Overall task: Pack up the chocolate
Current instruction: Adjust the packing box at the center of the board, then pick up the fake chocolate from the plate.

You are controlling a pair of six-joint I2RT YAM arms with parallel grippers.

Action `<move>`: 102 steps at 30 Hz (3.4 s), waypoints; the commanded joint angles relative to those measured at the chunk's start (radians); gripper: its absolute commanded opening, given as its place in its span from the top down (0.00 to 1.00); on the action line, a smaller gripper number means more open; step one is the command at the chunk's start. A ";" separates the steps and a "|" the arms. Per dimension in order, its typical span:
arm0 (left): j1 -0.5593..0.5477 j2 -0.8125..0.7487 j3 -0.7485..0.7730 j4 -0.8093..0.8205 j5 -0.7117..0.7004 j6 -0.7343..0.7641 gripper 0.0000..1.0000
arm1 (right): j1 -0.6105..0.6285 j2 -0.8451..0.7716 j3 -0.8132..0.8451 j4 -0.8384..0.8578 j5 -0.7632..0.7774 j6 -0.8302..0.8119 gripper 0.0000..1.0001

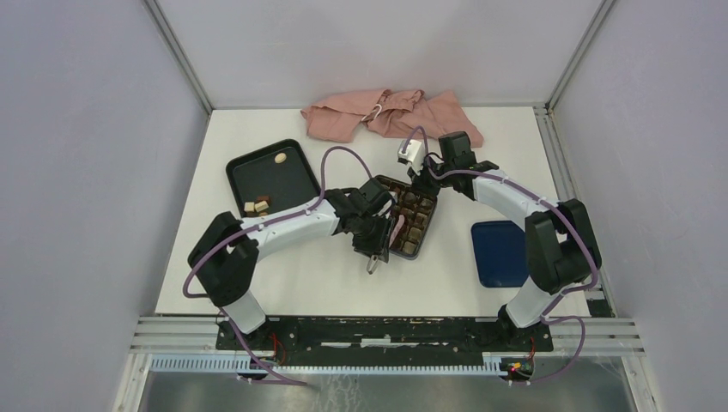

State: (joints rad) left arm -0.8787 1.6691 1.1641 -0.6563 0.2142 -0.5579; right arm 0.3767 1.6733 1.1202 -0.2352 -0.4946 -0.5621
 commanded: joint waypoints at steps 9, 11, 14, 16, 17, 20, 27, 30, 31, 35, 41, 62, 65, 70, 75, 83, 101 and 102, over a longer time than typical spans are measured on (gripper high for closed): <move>0.009 -0.181 0.018 -0.015 -0.092 0.009 0.60 | -0.030 0.061 0.051 0.013 -0.102 0.024 0.97; 0.028 -0.192 0.002 -0.030 -0.105 0.018 0.60 | -0.039 0.091 0.064 0.001 -0.113 0.027 0.96; 0.070 -0.220 -0.019 -0.052 -0.116 0.034 0.60 | -0.048 0.126 0.078 -0.014 -0.129 0.030 0.95; 0.107 -0.246 -0.021 -0.079 -0.132 0.053 0.60 | -0.053 0.143 0.084 -0.019 -0.134 0.031 0.93; 0.129 -0.265 -0.023 -0.091 -0.134 0.062 0.60 | -0.054 0.151 0.088 -0.023 -0.138 0.030 0.92; 0.198 -0.299 -0.033 -0.118 -0.144 0.093 0.59 | -0.060 0.176 0.111 -0.053 -0.154 0.020 0.86; 0.336 -0.344 -0.043 -0.196 -0.168 0.147 0.59 | -0.077 0.151 0.132 -0.092 -0.146 -0.009 0.68; 0.379 -0.356 -0.042 -0.236 -0.171 0.162 0.59 | -0.086 0.106 0.130 -0.109 -0.128 -0.045 0.56; 0.392 -0.356 -0.040 -0.250 -0.174 0.163 0.59 | -0.088 0.090 0.127 -0.112 -0.121 -0.059 0.52; 0.436 -0.345 -0.038 -0.314 -0.185 0.157 0.59 | -0.095 0.018 0.111 -0.126 -0.104 -0.104 0.42; 0.472 -0.319 -0.034 -0.392 -0.193 0.165 0.59 | -0.094 -0.051 0.096 -0.147 -0.160 -0.128 0.41; 0.513 -0.226 -0.082 -0.474 -0.186 0.185 0.58 | -0.095 -0.075 0.100 -0.182 -0.309 -0.134 0.41; 0.518 -0.169 -0.065 -0.456 -0.180 0.200 0.58 | -0.095 -0.084 0.096 -0.178 -0.316 -0.132 0.41; 0.528 -0.087 -0.004 -0.445 -0.171 0.228 0.58 | -0.094 -0.088 0.096 -0.180 -0.315 -0.135 0.41; 0.556 -0.035 0.032 -0.460 -0.211 0.247 0.57 | -0.095 -0.088 0.096 -0.182 -0.317 -0.137 0.41; 0.574 0.013 0.049 -0.467 -0.243 0.254 0.56 | -0.094 -0.086 0.096 -0.182 -0.323 -0.137 0.41; 0.588 0.085 0.072 -0.461 -0.219 0.262 0.54 | -0.095 -0.090 0.096 -0.182 -0.334 -0.137 0.41; 0.590 0.087 0.074 -0.461 -0.219 0.262 0.54 | -0.095 -0.091 0.096 -0.182 -0.335 -0.138 0.41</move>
State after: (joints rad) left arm -0.2993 1.7477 1.2011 -1.1198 -0.0086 -0.3595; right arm 0.2832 1.6291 1.2110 -0.4274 -0.7971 -0.6865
